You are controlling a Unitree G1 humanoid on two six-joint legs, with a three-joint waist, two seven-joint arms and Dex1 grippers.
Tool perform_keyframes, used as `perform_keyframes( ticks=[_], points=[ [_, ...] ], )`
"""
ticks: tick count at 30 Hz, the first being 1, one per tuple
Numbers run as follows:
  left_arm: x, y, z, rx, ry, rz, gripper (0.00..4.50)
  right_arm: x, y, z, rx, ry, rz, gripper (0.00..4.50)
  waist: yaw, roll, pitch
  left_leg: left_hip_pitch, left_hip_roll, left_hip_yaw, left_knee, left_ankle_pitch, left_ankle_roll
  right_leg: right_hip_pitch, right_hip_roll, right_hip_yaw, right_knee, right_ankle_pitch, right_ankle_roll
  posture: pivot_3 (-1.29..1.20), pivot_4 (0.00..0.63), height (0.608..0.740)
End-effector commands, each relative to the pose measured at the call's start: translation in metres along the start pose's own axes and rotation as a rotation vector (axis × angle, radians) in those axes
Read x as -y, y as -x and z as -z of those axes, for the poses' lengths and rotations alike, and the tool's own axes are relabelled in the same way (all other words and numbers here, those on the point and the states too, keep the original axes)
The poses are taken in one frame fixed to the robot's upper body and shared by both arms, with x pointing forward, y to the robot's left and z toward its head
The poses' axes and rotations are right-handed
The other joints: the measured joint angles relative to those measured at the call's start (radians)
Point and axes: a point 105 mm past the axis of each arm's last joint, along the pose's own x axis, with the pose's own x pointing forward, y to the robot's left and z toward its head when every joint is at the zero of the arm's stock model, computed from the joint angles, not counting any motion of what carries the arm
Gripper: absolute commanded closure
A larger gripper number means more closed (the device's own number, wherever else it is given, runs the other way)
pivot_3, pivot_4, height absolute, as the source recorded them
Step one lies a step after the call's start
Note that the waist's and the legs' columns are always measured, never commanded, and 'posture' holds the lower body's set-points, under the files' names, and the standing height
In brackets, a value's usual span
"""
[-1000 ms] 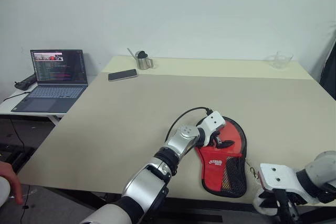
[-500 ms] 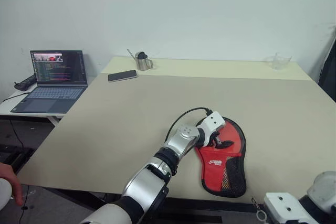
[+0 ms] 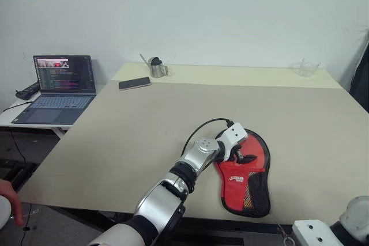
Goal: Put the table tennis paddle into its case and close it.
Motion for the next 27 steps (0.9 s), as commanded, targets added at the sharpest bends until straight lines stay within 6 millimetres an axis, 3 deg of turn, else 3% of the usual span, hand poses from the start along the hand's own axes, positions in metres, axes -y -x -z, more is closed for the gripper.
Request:
perform_keyframes(
  ticks=[1,5,8,9,14,17,19,21,24,27],
  points=[
    [0.047,-0.027,0.021,-0.109,0.045,0.117,0.45,0.002,0.005,0.0,-0.015,0.027,0.011,2.6,0.0,0.0,0.0,0.0,0.0,0.0,0.0,0.0,0.0,0.0,0.0,0.0,0.0,0.0,0.0,0.0,0.15,0.74],
    [0.043,-0.027,0.018,-0.095,0.052,0.105,0.45,0.012,0.018,0.005,-0.034,0.018,0.061,1.33,-0.001,0.0,0.0,0.001,0.0,0.0,0.0,0.0,0.0,0.001,0.0,0.0,0.0,0.0,0.0,0.0,0.15,0.74],
    [0.042,-0.026,0.011,-0.05,0.064,0.109,0.45,0.039,0.034,0.004,-0.019,0.008,0.165,0.24,-0.004,0.0,0.0,0.005,0.0,0.0,0.0,0.0,0.001,0.005,0.0,0.0,0.0,0.0,0.0,0.0,0.15,0.74],
    [0.04,-0.025,0.007,-0.027,0.072,0.108,0.45,0.048,0.042,0.001,0.002,0.008,0.214,0.05,-0.004,-0.001,0.0,0.005,0.0,0.0,0.0,-0.001,0.001,0.005,0.0,0.0,-0.001,0.0,0.0,0.0,0.15,0.74],
    [0.019,-0.008,-0.023,0.092,0.09,0.131,0.45,0.096,0.087,-0.038,0.193,0.052,0.479,0.05,-0.007,0.001,0.002,0.004,0.0,0.0,0.0,0.0,0.001,0.004,0.0,0.0,-0.001,0.0,0.0,0.0,0.15,0.74],
    [-0.003,0.015,-0.051,0.169,0.084,0.146,0.45,0.109,0.101,-0.054,0.271,0.073,0.506,0.05,-0.012,0.004,0.005,-0.002,-0.001,0.0,0.001,0.001,-0.002,-0.002,0.0,0.0,0.0,0.0,-0.001,0.0,0.15,0.74],
    [-0.026,0.049,-0.074,0.246,0.06,0.134,0.45,0.127,0.11,-0.052,0.261,0.079,0.545,0.05,-0.021,0.0,0.009,-0.009,-0.001,0.001,0.001,0.002,-0.003,-0.011,0.0,0.001,0.002,0.004,-0.007,0.0,0.15,0.74],
    [-0.034,0.082,-0.086,0.294,-0.001,0.143,0.45,0.143,0.117,-0.045,0.236,0.075,0.572,0.05,-0.032,0.0,0.01,-0.014,0.0,0.0,0.002,0.003,-0.004,-0.017,0.0,0.0,0.003,0.005,-0.008,0.0,0.15,0.74],
    [-0.035,0.139,-0.073,0.247,-0.132,0.154,0.45,0.166,0.132,-0.036,0.206,0.056,0.628,0.05,-0.056,0.002,0.009,-0.019,-0.001,0.005,0.0,0.003,-0.004,-0.025,0.0,0.003,0.003,0.005,-0.009,0.0,0.15,0.74],
    [-0.045,0.201,-0.055,0.169,-0.133,0.056,0.45,0.184,0.152,-0.03,0.225,0.002,0.68,0.05,-0.067,0.007,0.011,-0.019,0.0,0.006,-0.001,0.002,-0.005,-0.028,0.0,0.004,0.003,0.004,-0.01,0.0,0.15,0.74]
  ],
)
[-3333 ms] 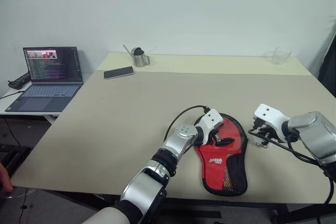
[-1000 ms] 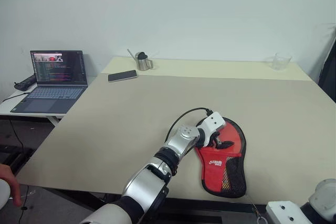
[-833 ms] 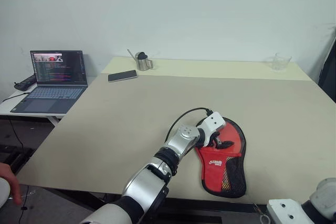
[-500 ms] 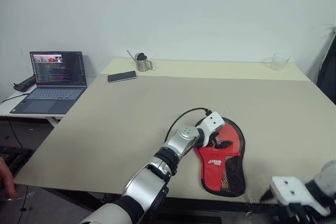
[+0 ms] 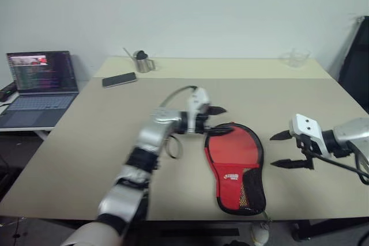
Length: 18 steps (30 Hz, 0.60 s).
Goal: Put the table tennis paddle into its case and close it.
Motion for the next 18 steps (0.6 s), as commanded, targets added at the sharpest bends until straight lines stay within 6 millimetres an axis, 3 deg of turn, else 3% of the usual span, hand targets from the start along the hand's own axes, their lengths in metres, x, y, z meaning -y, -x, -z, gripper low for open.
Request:
perform_keyframes(
  ticks=[1,8,11,14,18],
  points=[
    [0.007,0.068,-0.004,-0.04,0.005,-0.064,0.45,0.031,0.015,0.001,-0.002,-0.003,0.077,0.05,-0.003,0.003,0.002,0.0,0.0,-0.001,0.001,0.0,0.0,0.0,0.0,0.0,0.0,0.0,0.0,0.0,0.15,0.74],
    [0.006,0.192,0.001,-0.193,0.084,-0.307,0.45,0.052,0.045,0.001,0.046,-0.029,0.101,0.05,0.016,0.006,0.007,-0.002,0.0,-0.003,0.001,0.0,0.0,0.0,0.0,0.0,0.0,0.0,-0.002,0.0,0.15,0.74],
    [0.01,0.226,-0.002,-0.222,0.095,-0.368,0.45,0.05,0.048,-0.008,0.055,0.004,0.08,0.05,0.017,0.009,0.008,-0.001,0.0,-0.003,0.001,0.0,0.0,0.0,0.0,-0.001,0.0,-0.001,-0.003,0.0,0.15,0.74],
    [0.016,0.258,-0.019,-0.196,0.098,-0.464,0.45,0.05,0.055,-0.02,0.052,0.075,0.093,0.05,0.013,0.011,0.009,-0.002,0.0,-0.003,0.0,0.0,0.0,-0.001,0.0,0.0,0.001,-0.001,-0.004,0.0,0.15,0.74],
    [0.024,0.278,-0.015,-0.235,0.122,-0.529,0.45,0.042,0.06,-0.029,0.043,0.129,0.066,0.05,0.012,0.013,0.01,-0.002,0.0,-0.003,0.0,0.0,0.0,-0.002,0.0,0.0,0.001,-0.001,-0.004,0.0,0.15,0.74]
  ],
)
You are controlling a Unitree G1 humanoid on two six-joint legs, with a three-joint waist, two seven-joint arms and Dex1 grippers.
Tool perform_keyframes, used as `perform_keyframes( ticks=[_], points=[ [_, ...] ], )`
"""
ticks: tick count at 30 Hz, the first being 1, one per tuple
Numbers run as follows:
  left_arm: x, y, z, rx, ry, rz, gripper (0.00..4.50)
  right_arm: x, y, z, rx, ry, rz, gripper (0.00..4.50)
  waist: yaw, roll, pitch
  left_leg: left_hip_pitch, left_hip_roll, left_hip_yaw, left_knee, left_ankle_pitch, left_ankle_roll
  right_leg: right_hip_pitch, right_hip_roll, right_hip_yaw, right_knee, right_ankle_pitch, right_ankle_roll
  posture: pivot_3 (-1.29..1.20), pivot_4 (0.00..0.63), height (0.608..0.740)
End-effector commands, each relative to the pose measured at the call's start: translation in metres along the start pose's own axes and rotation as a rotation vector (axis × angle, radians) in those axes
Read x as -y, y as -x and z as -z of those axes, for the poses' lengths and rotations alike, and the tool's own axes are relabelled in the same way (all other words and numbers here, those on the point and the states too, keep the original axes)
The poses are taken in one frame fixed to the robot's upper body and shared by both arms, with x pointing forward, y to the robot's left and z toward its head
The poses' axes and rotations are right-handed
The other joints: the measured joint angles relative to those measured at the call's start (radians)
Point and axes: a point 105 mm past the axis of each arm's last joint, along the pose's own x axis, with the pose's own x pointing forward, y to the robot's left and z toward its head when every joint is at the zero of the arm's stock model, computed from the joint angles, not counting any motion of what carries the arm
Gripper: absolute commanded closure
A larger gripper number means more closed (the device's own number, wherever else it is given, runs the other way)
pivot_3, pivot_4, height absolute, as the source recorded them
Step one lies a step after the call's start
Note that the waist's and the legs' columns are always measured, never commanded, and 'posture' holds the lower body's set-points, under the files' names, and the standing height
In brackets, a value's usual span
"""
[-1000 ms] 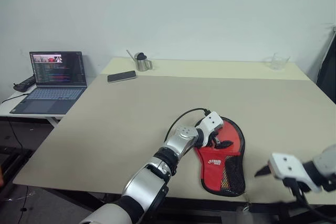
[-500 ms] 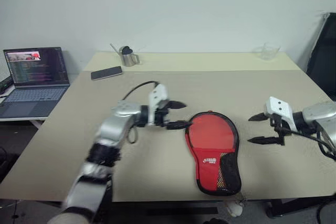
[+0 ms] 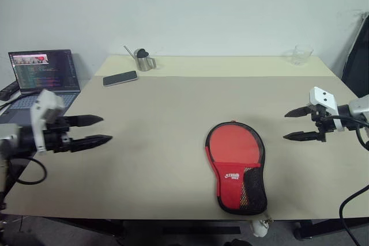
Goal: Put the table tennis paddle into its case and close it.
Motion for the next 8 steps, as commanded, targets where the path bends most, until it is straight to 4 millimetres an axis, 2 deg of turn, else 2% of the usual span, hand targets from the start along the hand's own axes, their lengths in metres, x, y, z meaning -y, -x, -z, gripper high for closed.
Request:
perform_keyframes(
  ticks=[1,5,8],
  points=[
    [0.0,0.02,-0.003,-0.015,-0.019,-0.049,0.45,-0.007,0.019,-0.022,0.01,0.103,-0.023,0.05,0.0,0.002,0.0,0.0,0.0,0.0,0.0,0.0,0.0,0.0,0.0,0.0,0.0,0.0,0.0,0.0,0.15,0.74],
    [0.0,0.032,-0.003,-0.021,-0.006,-0.059,0.45,-0.019,0.026,-0.022,-0.045,0.126,-0.044,0.05,0.005,0.002,0.001,0.0,0.0,0.0,0.0,0.0,0.0,0.0,0.0,-0.001,0.001,0.0,0.0,0.0,0.15,0.74],
    [-0.004,0.034,-0.007,-0.025,-0.007,-0.068,0.45,-0.03,0.034,-0.024,-0.062,0.134,-0.058,0.05,0.005,0.002,0.001,0.0,0.0,0.0,0.001,0.0,0.0,0.001,0.0,-0.001,0.001,0.0,0.0,0.0,0.15,0.74]
  ],
)
